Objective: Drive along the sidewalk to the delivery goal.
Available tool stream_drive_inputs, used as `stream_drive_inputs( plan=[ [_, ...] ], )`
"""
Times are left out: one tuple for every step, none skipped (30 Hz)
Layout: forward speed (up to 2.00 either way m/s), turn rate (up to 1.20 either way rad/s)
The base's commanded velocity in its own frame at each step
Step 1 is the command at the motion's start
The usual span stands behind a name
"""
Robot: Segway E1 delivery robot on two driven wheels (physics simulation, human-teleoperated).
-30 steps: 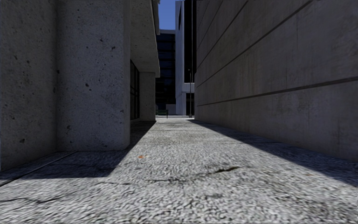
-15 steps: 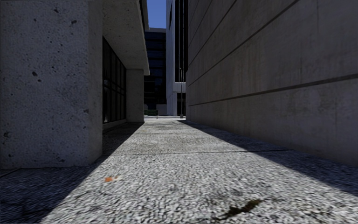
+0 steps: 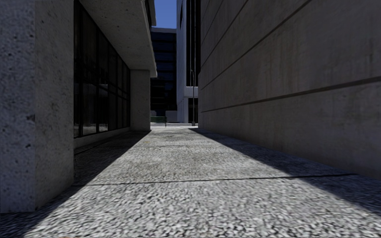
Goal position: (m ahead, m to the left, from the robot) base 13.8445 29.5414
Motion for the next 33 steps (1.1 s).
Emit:
stream_drive_inputs(
  plan=[
    [2.00,0.00],
    [2.00,0.00],
    [2.00,0.00],
    [2.00,0.00],
    [2.00,0.00],
    [2.00,0.00],
    [2.00,0.00],
    [2.00,0.00],
    [2.00,0.00],
    [2.00,0.00],
    [2.00,0.00],
    [2.00,0.00],
    [2.00,0.00],
    [2.00,0.00],
    [2.00,0.00],
    [2.00,0.00],
    [2.00,0.00],
    [2.00,0.05],
    [2.00,0.20],
    [2.00,0.20],
    [2.00,0.27],
    [2.00,0.31],
    [2.00,0.36],
    [2.00,0.36],
    [2.00,0.39],
    [2.00,0.41],
    [2.00,0.41],
    [2.00,0.41],
    [2.00,0.41],
    [2.00,0.41],
    [2.00,0.41],
    [2.00,0.41],
    [2.00,0.34]
  ],
)
